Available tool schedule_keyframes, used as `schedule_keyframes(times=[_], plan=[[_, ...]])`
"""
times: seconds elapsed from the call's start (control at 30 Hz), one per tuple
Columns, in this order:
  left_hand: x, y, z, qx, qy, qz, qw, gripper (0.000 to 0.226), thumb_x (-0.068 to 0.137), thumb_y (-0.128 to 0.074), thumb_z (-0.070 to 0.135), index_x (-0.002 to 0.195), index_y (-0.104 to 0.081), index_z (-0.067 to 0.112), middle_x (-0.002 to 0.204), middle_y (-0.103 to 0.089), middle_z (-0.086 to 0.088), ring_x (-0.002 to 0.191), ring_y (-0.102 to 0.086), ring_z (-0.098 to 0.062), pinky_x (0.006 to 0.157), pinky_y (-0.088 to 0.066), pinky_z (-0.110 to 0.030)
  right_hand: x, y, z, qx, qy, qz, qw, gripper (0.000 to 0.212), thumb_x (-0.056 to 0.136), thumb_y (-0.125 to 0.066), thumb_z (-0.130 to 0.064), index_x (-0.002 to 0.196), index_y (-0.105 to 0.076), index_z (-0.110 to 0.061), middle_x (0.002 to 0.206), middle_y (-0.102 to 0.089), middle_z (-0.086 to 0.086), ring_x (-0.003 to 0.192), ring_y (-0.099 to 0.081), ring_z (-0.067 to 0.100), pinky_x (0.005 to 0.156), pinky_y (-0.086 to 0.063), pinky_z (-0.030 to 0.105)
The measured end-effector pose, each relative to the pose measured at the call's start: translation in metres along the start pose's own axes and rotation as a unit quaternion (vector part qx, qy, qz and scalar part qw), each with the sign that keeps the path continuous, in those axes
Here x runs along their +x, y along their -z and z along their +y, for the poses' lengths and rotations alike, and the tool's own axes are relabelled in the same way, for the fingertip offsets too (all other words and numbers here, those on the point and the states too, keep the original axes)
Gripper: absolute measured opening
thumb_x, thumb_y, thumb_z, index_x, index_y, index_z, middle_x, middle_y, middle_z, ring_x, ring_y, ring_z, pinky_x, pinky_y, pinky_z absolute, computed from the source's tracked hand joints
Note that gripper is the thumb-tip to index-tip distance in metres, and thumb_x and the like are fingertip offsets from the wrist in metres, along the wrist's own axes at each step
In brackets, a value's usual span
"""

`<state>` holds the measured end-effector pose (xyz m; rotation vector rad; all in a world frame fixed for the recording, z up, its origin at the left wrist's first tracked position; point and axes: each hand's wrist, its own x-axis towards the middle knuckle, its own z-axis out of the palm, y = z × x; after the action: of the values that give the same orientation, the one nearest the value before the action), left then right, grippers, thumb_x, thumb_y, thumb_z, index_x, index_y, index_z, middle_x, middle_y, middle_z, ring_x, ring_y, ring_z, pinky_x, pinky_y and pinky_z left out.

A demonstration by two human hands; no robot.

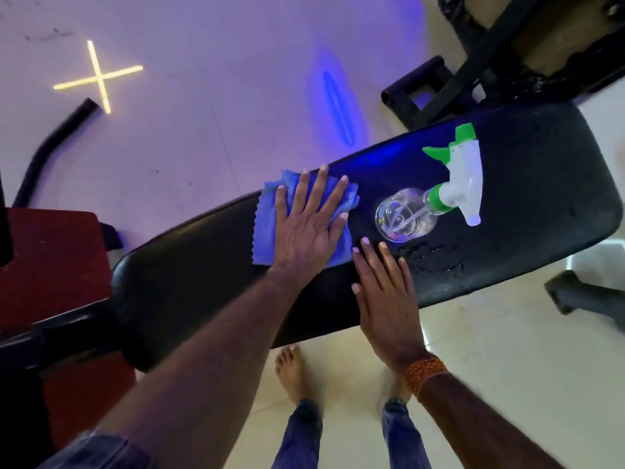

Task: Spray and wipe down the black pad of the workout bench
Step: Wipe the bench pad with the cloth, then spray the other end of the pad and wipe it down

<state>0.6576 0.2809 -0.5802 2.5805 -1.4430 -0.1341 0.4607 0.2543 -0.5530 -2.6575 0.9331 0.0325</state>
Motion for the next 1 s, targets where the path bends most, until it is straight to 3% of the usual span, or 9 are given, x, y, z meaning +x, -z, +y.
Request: schedule_keyframes(times=[0.1,0.17,0.37,0.5,0.6,0.7,0.83,0.93,1.0], plan=[[-0.011,-0.003,0.034,-0.033,0.154,0.009,0.988,0.059,0.109,-0.025,0.051,0.165,-0.022,0.034,0.174,-0.014,-0.002,0.161,-0.014,-0.027,0.122,-0.011,-0.067,0.0,0.002,0.001,0.0,-0.024,-0.008,1.0,0.057,0.107,-0.032,-0.031,0.163,-0.029,-0.019,0.173,-0.02,-0.002,0.16,-0.016,0.02,0.128,-0.015,0.045],[-0.035,-0.003,0.038,-0.048,0.19,0.003,0.981,0.061,0.109,-0.024,0.053,0.165,-0.021,0.031,0.175,-0.013,-0.003,0.161,-0.011,-0.028,0.122,-0.009,-0.069,-0.003,0.006,0.004,0.003,-0.037,-0.019,0.999,0.057,0.108,-0.03,-0.033,0.163,-0.027,-0.022,0.174,-0.017,-0.004,0.161,-0.012,0.018,0.127,-0.012,0.042],[-0.046,0.016,0.032,-0.06,0.195,-0.043,0.978,0.068,0.106,-0.028,0.058,0.166,-0.021,0.028,0.175,-0.011,-0.009,0.161,-0.009,-0.033,0.121,-0.011,-0.073,-0.006,0.015,0.011,-0.007,-0.013,-0.034,0.999,0.056,0.107,-0.031,-0.036,0.162,-0.032,-0.022,0.172,-0.023,-0.004,0.159,-0.018,0.019,0.125,-0.015,0.041],[-0.046,0.029,0.047,-0.079,0.151,-0.084,0.982,0.076,0.102,-0.039,0.061,0.166,-0.013,0.03,0.176,-0.002,-0.004,0.162,0.001,-0.03,0.121,-0.001,-0.071,-0.01,0.032,0.012,0.131,-0.062,-0.008,0.989,0.054,0.105,-0.04,-0.039,0.154,-0.045,-0.018,0.163,-0.041,0.001,0.15,-0.034,0.017,0.122,-0.033,0.042],[-0.041,0.039,0.055,-0.088,0.153,-0.134,0.975,0.086,0.098,-0.054,0.056,0.167,-0.011,0.029,0.176,0.003,-0.002,0.161,0.007,-0.029,0.121,0.002,-0.071,-0.012,0.055,0.014,0.266,-0.139,0.077,0.951,0.057,0.096,-0.061,-0.039,0.146,-0.05,-0.014,0.145,-0.051,0.002,0.134,-0.05,0.014,0.11,-0.047,0.039],[-0.025,0.056,0.067,-0.093,0.155,-0.19,0.965,0.095,0.095,-0.062,0.054,0.166,-0.004,0.028,0.174,0.013,-0.004,0.16,0.016,-0.03,0.123,0.004,-0.067,0.002,0.083,0.018,0.374,-0.209,0.13,0.894,0.081,0.082,-0.079,-0.04,0.149,-0.042,-0.016,0.144,-0.046,-0.003,0.135,-0.048,0.007,0.114,-0.045,0.033],[-0.006,0.068,0.076,-0.096,0.116,-0.227,0.962,0.102,0.091,-0.07,0.05,0.166,-0.003,0.033,0.175,0.013,0.0,0.161,0.014,-0.023,0.126,0.003,-0.063,0.055,0.117,0.024,0.452,-0.191,0.142,0.859,0.095,0.073,-0.09,-0.041,0.151,-0.039,-0.021,0.143,-0.053,0.001,0.134,-0.054,0.015,0.112,-0.049,0.037],[0.003,0.068,0.082,-0.083,0.116,-0.253,0.957,0.107,0.089,-0.075,0.047,0.165,-0.002,0.034,0.174,0.014,0.0,0.161,0.013,-0.026,0.125,0.003,-0.062,0.096,0.137,0.026,0.474,-0.14,0.121,0.861,0.079,0.078,-0.091,-0.03,0.143,-0.048,-0.018,0.119,-0.068,0.002,0.106,-0.068,0.011,0.09,-0.054,0.019],[0.006,0.068,0.086,-0.063,0.117,-0.263,0.956,0.107,0.088,-0.076,0.046,0.165,-0.001,0.035,0.174,0.016,0.0,0.161,0.014,-0.027,0.125,0.002,-0.062,0.114,0.144,0.03,0.484,-0.127,0.133,0.856,0.057,0.085,-0.085,-0.023,0.133,-0.057,-0.016,0.105,-0.068,-0.003,0.091,-0.068,0.008,0.082,-0.054,0.021]])
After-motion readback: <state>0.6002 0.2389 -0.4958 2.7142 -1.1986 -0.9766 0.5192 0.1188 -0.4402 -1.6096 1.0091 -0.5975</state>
